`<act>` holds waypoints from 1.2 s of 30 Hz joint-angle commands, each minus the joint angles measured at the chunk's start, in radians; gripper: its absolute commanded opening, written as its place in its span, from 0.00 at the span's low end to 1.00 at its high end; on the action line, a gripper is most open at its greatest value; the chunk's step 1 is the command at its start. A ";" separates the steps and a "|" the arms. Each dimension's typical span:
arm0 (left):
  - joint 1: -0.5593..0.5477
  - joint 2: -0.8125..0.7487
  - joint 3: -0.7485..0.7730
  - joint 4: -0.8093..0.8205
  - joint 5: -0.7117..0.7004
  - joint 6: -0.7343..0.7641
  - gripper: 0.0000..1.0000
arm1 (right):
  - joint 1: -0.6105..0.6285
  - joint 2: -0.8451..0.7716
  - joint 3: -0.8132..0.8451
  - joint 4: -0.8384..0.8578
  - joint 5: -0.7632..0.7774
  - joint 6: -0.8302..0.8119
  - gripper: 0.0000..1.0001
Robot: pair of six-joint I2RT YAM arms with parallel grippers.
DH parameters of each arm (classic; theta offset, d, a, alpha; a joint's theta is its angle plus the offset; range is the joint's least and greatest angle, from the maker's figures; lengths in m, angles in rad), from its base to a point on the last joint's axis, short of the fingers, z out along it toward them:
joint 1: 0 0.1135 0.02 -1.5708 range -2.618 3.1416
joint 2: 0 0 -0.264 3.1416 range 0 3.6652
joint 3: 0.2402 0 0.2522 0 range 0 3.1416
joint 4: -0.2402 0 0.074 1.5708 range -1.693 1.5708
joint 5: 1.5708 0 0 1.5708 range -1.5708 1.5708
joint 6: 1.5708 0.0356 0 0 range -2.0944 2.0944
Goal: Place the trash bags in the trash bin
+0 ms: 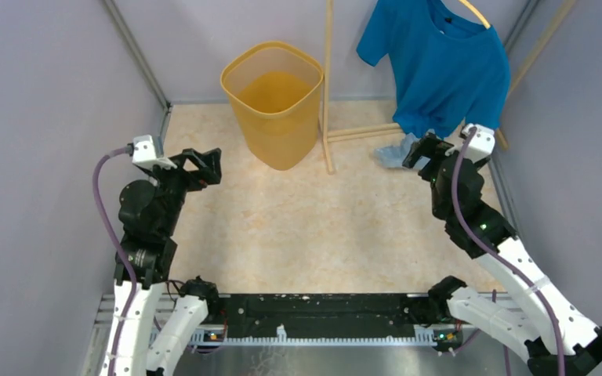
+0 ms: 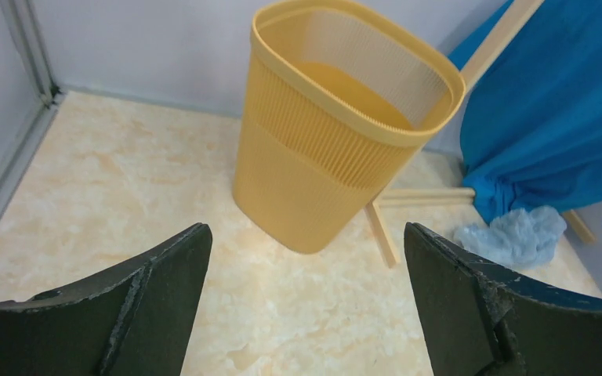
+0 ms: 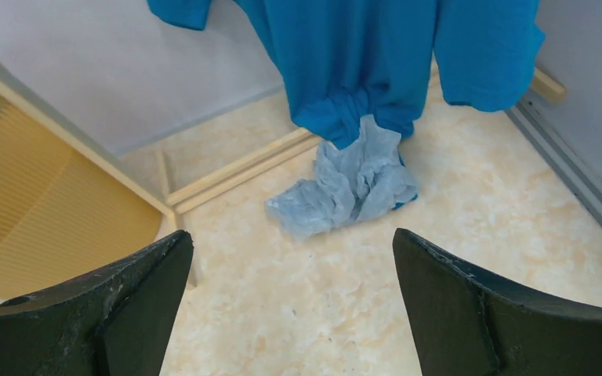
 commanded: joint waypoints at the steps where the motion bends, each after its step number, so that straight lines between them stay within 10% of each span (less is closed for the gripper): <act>1: 0.005 0.065 -0.039 0.046 0.108 0.025 0.99 | -0.006 0.073 -0.031 -0.006 0.112 0.076 0.99; 9: 0.005 0.169 -0.098 0.050 0.150 0.091 0.99 | -0.033 0.240 -0.183 0.215 0.001 0.127 0.99; 17: 0.003 0.166 -0.169 0.066 0.156 0.123 0.99 | -0.403 0.440 -0.164 0.296 -0.598 0.237 0.99; 28: -0.036 0.148 -0.180 0.058 0.144 0.136 0.99 | -0.596 0.577 -0.097 0.447 -0.703 0.179 0.99; 36: -0.040 0.148 -0.184 0.060 0.156 0.135 0.99 | -0.586 0.832 0.001 0.527 -0.756 0.189 0.79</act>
